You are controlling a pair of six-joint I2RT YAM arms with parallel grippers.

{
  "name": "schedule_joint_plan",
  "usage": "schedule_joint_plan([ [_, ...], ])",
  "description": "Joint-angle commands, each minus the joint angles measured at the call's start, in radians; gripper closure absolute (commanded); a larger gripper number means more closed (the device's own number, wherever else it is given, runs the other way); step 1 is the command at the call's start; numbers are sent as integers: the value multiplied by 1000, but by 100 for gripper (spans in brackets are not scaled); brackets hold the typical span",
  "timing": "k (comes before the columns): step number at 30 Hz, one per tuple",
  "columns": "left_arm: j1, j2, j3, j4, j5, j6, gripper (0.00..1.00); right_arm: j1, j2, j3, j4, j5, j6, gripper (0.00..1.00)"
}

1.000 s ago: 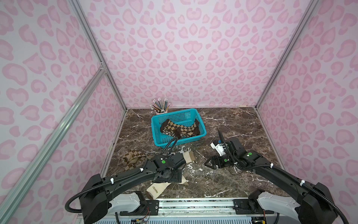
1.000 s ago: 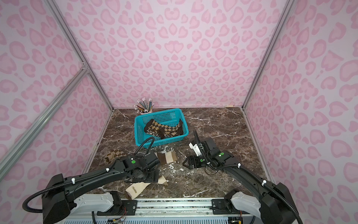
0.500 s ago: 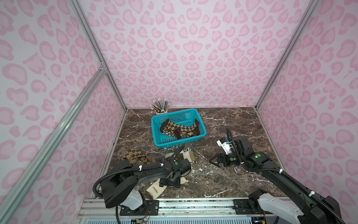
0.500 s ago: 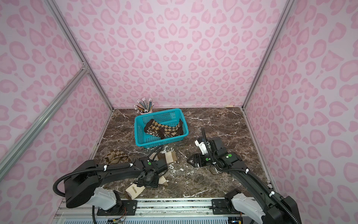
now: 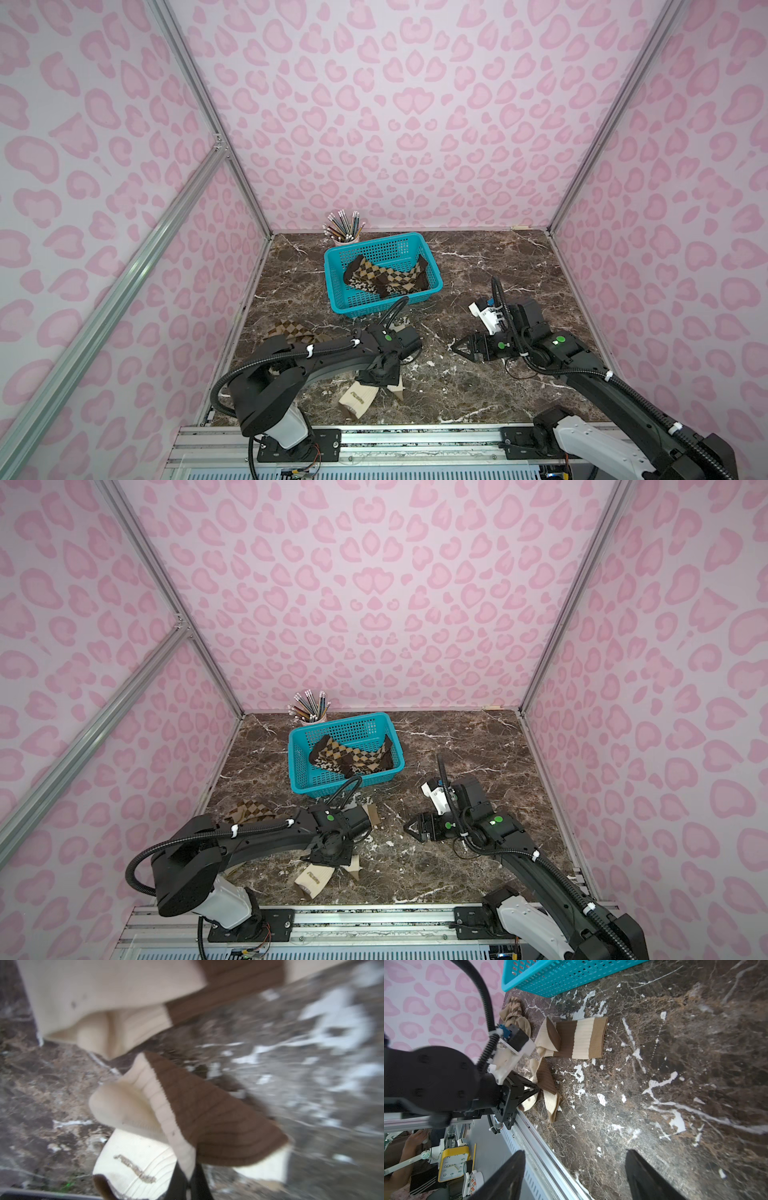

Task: Place the socks together as a pair
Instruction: Flatten out the sock at the center of the board.

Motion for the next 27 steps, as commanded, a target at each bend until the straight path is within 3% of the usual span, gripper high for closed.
schedule_joint_plan([
  [1,7,-43,78,77,134,-23,96,-1,-10,-2,18,-17,15,20],
  [7,67,-124,133,233,288,-108,96,0,-13,-4,47,-41,45,20],
  [13,126,-194,112,532,376,-272,96,0,0,-2,98,-89,87,20],
  [22,135,-196,4,1037,369,-495,97,-20,19,-49,314,-262,302,19],
  [27,135,-170,14,1139,348,-510,96,-102,25,-89,425,-368,429,20],
])
